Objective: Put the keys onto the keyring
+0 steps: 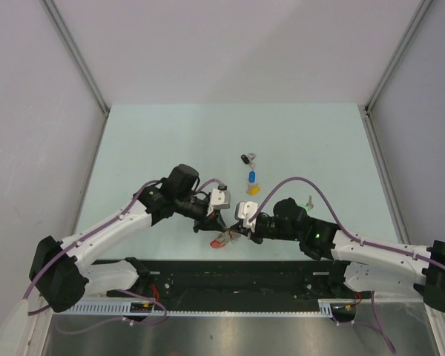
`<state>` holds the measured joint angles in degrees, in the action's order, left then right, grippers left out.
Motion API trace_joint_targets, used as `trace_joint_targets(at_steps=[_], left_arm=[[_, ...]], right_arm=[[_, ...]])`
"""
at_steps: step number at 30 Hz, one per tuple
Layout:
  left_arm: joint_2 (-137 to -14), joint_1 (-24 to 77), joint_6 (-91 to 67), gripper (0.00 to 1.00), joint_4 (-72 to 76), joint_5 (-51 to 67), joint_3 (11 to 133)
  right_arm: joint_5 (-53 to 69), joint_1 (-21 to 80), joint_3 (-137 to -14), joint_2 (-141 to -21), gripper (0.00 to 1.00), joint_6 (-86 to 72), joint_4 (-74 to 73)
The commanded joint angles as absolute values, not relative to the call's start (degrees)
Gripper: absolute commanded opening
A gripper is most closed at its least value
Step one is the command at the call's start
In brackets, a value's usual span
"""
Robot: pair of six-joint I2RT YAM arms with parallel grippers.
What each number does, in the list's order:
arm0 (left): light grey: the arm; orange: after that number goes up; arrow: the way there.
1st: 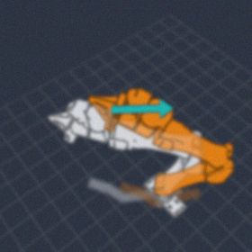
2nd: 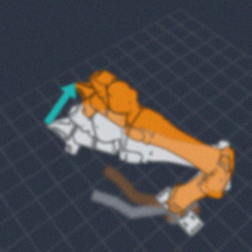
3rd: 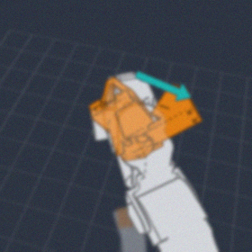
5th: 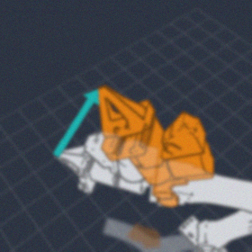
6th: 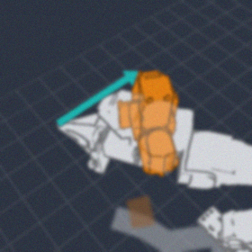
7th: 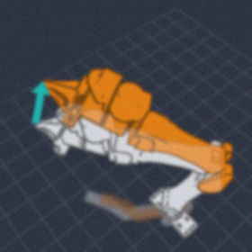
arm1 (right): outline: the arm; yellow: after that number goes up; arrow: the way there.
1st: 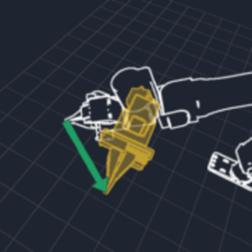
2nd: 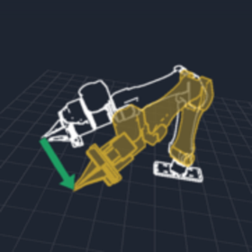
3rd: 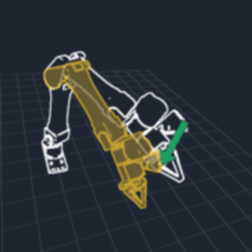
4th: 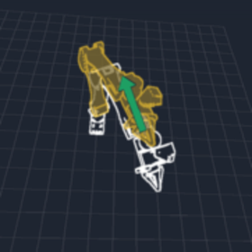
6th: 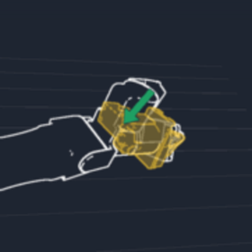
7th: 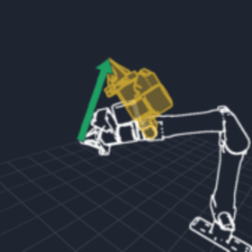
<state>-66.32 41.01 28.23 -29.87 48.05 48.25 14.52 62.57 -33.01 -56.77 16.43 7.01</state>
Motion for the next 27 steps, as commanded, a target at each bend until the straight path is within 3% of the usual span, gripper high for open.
trace_joint_targets(at_steps=[1, 27], left_arm=[[-65.05, 40.78, 27.86, 0.02, -28.48, 51.42, 49.75], [-40.35, 35.42, -10.1, 0.0, 12.63, 38.32, 26.99]], right_arm=[[15.12, 62.93, -33.93, -55.72, 0.0, 16.88, 8.88], [16.7, 63.72, -33.93, -56.95, 0.0, 17.31, 8.88]])
